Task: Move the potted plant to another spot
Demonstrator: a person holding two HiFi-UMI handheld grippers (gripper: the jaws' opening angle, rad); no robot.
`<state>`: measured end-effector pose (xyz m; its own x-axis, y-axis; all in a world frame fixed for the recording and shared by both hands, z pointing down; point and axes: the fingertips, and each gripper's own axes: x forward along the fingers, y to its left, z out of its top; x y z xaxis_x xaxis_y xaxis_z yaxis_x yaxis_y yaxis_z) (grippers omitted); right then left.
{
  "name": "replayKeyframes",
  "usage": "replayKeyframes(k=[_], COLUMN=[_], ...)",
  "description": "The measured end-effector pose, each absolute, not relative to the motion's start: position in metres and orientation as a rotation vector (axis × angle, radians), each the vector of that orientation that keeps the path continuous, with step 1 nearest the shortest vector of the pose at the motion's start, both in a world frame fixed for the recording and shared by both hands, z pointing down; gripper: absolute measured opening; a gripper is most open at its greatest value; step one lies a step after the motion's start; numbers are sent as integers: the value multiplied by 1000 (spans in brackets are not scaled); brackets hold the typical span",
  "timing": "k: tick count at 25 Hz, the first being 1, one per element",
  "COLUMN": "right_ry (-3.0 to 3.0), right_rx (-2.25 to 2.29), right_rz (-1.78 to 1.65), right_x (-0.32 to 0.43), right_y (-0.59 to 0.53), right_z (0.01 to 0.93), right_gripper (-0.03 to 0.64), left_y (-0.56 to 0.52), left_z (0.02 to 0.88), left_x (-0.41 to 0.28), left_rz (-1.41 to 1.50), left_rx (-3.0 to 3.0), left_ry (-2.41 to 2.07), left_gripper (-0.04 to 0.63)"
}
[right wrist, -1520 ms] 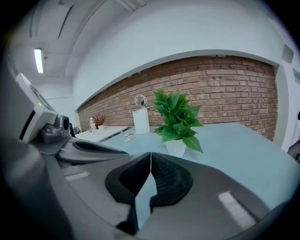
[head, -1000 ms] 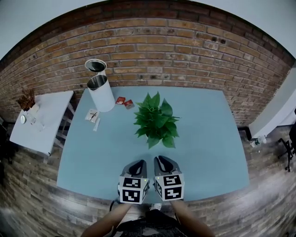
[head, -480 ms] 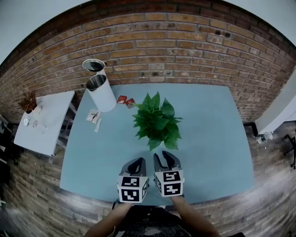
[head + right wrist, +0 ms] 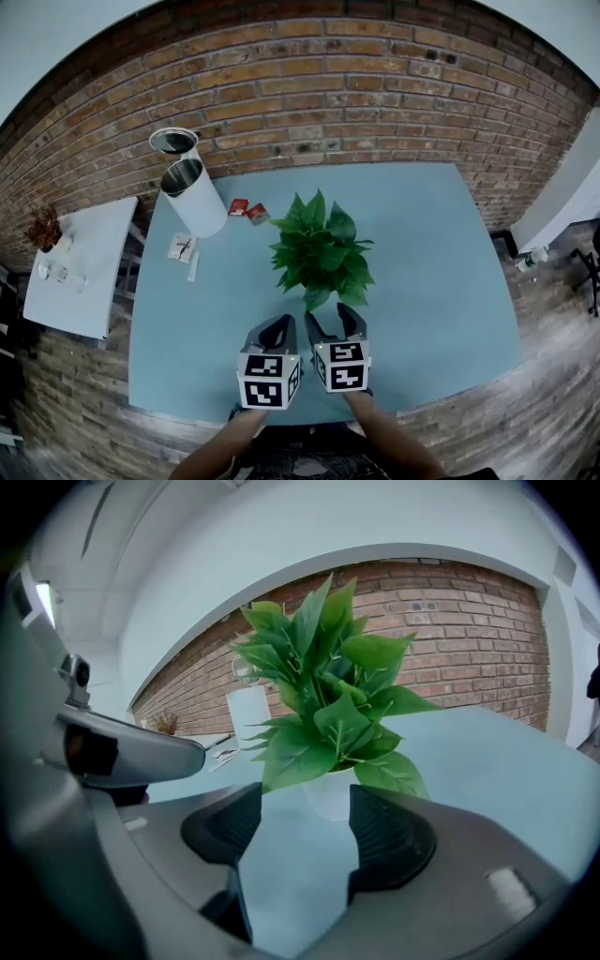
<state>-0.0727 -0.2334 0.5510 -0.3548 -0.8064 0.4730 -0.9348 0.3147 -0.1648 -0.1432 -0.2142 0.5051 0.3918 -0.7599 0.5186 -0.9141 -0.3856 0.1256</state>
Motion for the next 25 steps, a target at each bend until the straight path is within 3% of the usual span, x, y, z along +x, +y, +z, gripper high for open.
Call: replayKeyframes(k=[14,25], right_ry=[-2135,-2016], right_rx=[1748,1855], right_rz=[644,605], right_x=[-79,-72], right_y=[-268,-294], right_z=[586,592], right_gripper=[432,485], left_y=[-234,-243], left_z=[517,522], left_x=[-163,-170], left_rz=[554,562], left_rx=[2298,2330], left_ry=[-1328,-1245], left_gripper=[0,0])
